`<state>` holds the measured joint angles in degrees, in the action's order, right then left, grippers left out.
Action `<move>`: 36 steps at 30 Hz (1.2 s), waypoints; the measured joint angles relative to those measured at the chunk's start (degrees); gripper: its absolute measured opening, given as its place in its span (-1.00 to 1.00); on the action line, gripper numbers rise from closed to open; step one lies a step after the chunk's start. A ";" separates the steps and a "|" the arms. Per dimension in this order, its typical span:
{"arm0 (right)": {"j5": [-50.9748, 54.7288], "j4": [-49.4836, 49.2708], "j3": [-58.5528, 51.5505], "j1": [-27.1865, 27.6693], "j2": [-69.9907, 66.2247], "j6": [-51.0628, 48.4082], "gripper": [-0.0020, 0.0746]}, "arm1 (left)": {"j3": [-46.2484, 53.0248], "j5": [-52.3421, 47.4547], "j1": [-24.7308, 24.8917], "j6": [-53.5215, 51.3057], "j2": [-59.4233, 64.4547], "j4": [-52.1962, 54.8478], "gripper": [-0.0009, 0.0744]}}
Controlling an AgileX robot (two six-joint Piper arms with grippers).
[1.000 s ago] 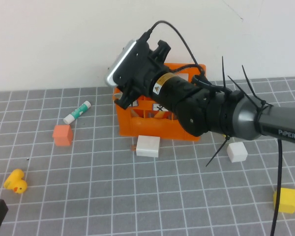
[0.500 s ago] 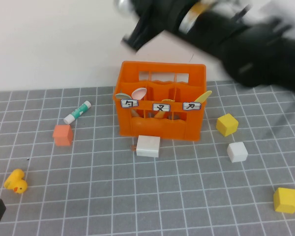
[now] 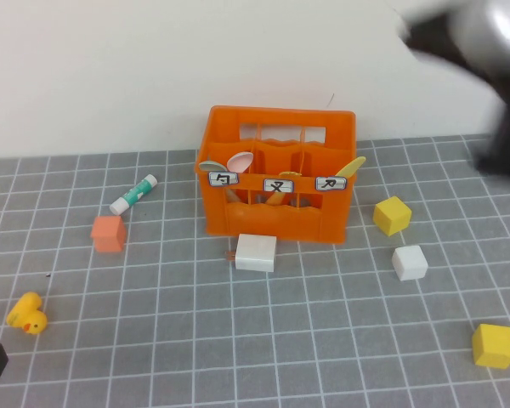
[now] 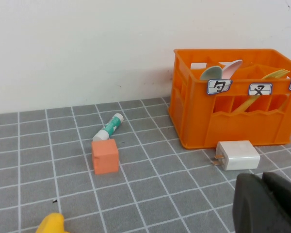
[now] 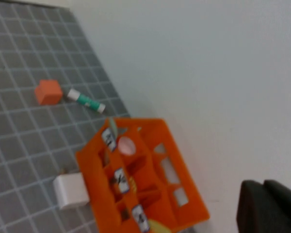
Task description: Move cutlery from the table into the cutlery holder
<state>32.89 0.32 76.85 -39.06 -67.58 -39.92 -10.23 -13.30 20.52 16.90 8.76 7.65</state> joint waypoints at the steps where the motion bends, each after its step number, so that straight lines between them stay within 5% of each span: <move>1: 0.21 0.12 -2.53 0.00 1.95 0.00 -0.95 | 0.00 0.00 0.00 0.00 0.00 0.00 -0.98; 17: -7.70 0.53 -55.97 0.00 43.84 12.48 -0.95 | 0.12 -1.27 0.00 -0.02 0.00 1.57 -0.98; 36: 0.09 -1.95 -60.79 0.00 52.42 13.46 -0.95 | 1.56 -4.94 0.00 1.80 0.00 -1.54 -0.98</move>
<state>32.98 -1.63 16.06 -39.06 -15.16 -26.46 -8.68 -18.24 20.52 18.69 8.76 6.11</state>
